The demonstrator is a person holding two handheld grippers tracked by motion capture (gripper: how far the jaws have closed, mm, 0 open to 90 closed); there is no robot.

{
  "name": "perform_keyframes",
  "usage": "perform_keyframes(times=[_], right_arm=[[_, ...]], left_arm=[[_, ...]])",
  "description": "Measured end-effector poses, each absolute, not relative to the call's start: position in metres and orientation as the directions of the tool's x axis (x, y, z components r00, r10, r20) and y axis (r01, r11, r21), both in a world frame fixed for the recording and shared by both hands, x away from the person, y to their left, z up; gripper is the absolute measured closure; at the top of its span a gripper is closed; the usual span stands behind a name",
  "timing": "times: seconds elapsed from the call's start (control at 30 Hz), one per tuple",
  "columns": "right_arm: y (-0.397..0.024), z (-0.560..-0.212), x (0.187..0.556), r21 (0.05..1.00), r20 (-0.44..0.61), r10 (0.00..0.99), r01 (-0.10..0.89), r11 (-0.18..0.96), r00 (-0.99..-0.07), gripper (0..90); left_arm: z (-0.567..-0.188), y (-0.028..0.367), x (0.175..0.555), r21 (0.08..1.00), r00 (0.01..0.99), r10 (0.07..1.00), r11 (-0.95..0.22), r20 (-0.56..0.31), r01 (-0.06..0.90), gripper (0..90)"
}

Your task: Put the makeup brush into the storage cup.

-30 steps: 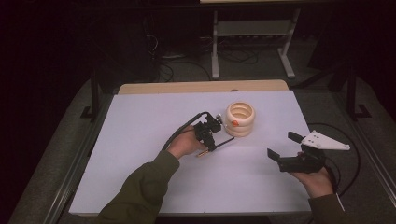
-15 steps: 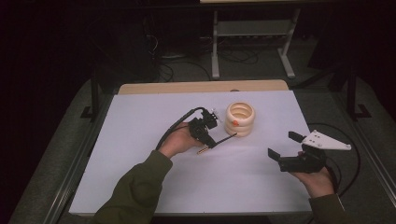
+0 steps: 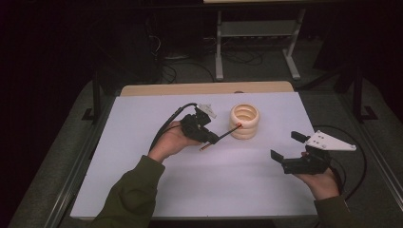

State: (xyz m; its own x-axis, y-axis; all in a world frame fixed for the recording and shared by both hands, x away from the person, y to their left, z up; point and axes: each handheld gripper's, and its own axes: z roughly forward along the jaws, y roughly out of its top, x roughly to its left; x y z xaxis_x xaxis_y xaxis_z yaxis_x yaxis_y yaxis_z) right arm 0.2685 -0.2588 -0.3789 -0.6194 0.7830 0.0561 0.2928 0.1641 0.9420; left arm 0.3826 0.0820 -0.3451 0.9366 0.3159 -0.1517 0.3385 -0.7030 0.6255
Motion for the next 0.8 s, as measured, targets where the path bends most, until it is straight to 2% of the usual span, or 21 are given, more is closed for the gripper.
perform_keyframes(times=[0.5,0.8], right_arm=[[-0.25,-0.366,0.276,0.943,0.03,0.734,0.263,0.205,-0.678,0.0],[-0.243,-0.354,0.284,0.937,0.022,0.69,0.256,0.239,-0.724,0.0]], left_arm=[[-0.337,0.119,0.368,0.734,0.939,0.314,-0.604,-0.139,0.311,83.2],[-0.329,0.137,0.361,0.791,0.955,0.276,-0.558,-0.11,0.252,83.1]])
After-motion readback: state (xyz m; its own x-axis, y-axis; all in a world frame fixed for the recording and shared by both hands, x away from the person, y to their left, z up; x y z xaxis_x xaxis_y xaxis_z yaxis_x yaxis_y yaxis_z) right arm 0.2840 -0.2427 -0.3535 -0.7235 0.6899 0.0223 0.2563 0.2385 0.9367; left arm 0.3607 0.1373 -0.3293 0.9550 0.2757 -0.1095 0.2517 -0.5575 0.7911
